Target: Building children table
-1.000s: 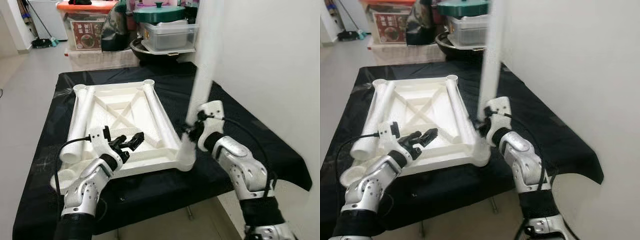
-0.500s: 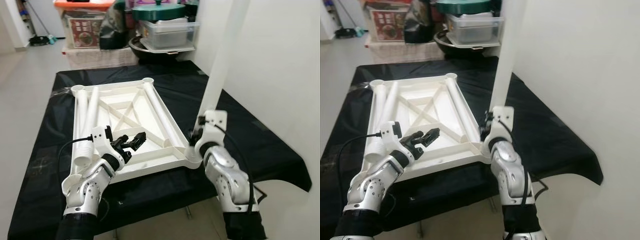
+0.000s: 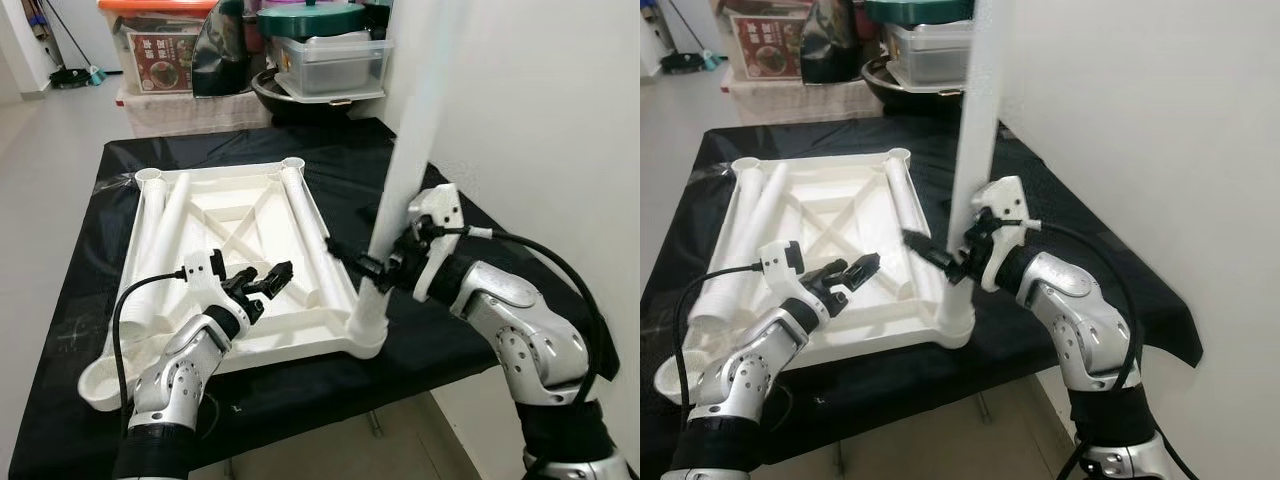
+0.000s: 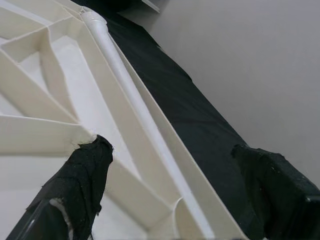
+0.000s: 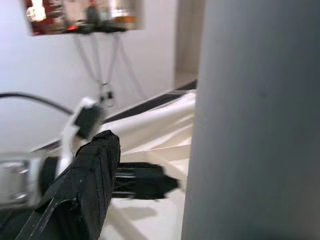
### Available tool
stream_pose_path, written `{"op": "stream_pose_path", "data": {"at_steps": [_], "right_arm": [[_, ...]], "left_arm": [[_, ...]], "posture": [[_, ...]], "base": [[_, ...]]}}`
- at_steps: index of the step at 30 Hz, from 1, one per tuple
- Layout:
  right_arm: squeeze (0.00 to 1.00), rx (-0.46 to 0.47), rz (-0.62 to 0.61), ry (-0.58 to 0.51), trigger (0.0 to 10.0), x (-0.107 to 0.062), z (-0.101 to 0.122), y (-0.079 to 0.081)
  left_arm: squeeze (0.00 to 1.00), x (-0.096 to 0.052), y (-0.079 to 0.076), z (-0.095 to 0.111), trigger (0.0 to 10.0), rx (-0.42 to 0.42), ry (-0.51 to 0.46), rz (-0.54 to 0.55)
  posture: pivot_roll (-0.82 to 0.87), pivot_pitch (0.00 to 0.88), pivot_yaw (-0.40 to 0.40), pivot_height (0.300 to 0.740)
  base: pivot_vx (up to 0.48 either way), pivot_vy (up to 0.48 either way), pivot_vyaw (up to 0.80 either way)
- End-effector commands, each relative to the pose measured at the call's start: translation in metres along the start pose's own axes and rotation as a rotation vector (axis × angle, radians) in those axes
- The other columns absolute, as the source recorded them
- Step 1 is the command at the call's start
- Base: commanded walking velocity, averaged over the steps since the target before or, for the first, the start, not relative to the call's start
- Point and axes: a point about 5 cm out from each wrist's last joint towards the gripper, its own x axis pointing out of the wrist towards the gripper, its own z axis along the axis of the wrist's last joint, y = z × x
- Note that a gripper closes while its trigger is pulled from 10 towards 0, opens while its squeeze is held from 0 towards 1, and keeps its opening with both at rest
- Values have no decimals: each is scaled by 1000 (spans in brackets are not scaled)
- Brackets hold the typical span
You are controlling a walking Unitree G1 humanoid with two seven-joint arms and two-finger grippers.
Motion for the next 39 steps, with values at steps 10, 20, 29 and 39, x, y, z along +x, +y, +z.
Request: {"op": "stream_pose_path", "data": {"at_steps": [10,20,29,39], "right_arm": [[0,66,-32,52,0,5,-28,-9],[0,195,-957,269,0,-21,-66,-61],[0,201,-847,138,10000,24,-48,1],[0,217,-583,-12,10000,21,-20,-5]], "left_arm": [[0,-6,6,0,10000,4,-1,27],[0,-3,3,-3,10000,0,6,17],[0,-6,4,-2,10000,11,11,15],[0,-10,-14,10,10000,204,-12,-70]], "posture": [[89,0,-79,740],[70,0,-70,740],[75,0,-66,740],[78,0,-63,740]], "base": [[0,0,0],[0,0,0],[0,0,0],[0,0,0]]}}
